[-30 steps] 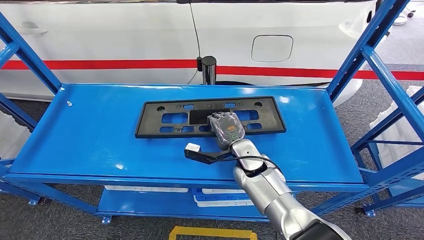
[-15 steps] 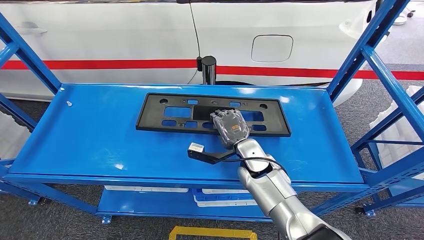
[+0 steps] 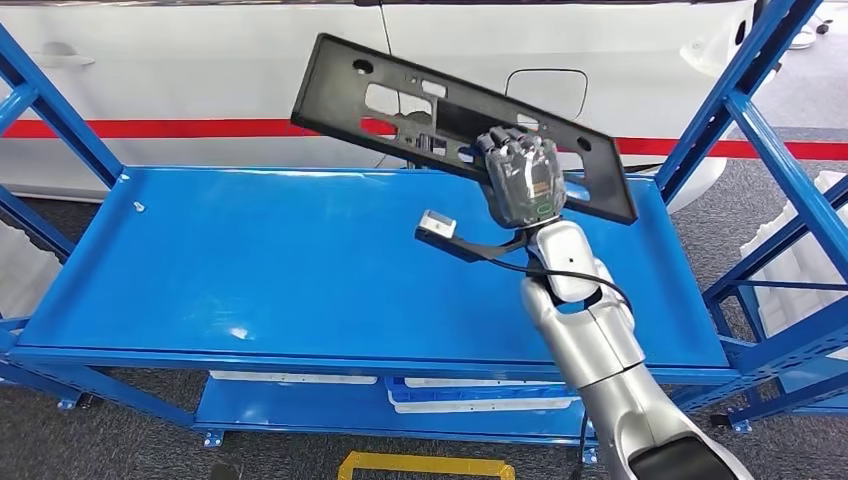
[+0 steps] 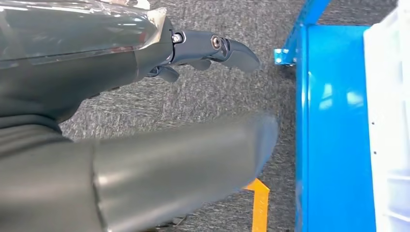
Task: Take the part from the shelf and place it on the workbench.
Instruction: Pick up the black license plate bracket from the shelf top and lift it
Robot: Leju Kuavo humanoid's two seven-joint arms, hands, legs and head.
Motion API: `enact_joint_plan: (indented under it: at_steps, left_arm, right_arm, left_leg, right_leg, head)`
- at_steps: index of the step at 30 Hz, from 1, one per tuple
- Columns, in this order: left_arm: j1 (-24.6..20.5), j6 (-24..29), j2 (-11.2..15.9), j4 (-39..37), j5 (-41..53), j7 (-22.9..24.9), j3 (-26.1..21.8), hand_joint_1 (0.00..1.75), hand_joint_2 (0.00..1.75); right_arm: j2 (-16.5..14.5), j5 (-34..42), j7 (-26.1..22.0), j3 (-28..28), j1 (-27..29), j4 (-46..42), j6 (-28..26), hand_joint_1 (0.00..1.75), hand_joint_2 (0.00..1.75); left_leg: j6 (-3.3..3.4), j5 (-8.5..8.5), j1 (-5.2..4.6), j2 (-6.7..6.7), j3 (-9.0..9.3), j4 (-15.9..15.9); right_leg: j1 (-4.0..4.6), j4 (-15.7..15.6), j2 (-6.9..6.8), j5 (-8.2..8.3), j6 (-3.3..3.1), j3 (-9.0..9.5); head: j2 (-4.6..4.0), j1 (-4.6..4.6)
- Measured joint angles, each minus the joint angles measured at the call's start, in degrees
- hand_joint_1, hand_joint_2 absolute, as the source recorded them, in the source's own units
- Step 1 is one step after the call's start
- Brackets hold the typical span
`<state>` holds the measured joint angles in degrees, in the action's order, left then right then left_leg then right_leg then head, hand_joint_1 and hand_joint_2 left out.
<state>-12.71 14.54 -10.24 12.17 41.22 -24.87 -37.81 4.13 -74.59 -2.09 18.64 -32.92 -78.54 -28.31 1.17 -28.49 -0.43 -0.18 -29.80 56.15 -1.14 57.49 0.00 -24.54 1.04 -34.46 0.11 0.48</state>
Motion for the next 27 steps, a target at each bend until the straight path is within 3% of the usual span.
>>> enact_joint_plan:
  at_steps: [7, 22, 27]
  left_arm:
    - [-0.6, -0.2, -0.5, 0.0, 0.3, -0.1, 0.0, 0.00, 1.75]
    - [-0.6, -3.4, -0.8, 0.0, -2.7, -1.3, -2.2, 0.00, 1.75]
    - [-0.6, -3.7, -0.8, 0.0, -2.9, -1.6, -3.1, 0.00, 1.75]
  right_arm:
    - [4.0, 3.8, -2.7, -2.1, -4.6, -6.1, 0.6, 1.75, 1.75]
    - [4.6, 16.5, -6.0, 0.6, -7.5, -6.2, 0.7, 1.75, 1.75]
    - [4.9, 17.5, -6.2, 1.2, -7.3, -6.2, 0.8, 1.75, 1.75]
  left_leg:
    - [0.03, -0.03, 0.00, 0.08, -0.01, 0.0]
    - [0.02, -0.01, 0.02, 0.03, -0.01, 0.0]
    - [0.02, -0.02, 0.00, 0.03, -0.02, 0.0]
  right_leg:
    - [0.00, 0.0, 0.07, 0.00, 0.00, 0.01]
    - [0.01, 0.0, 0.05, 0.00, 0.00, 0.00]
    - [0.01, 0.0, 0.05, 0.00, 0.00, 0.00]
  head:
    - [0.00, 0.00]
    - [0.00, 0.00]
    - [0.00, 0.00]
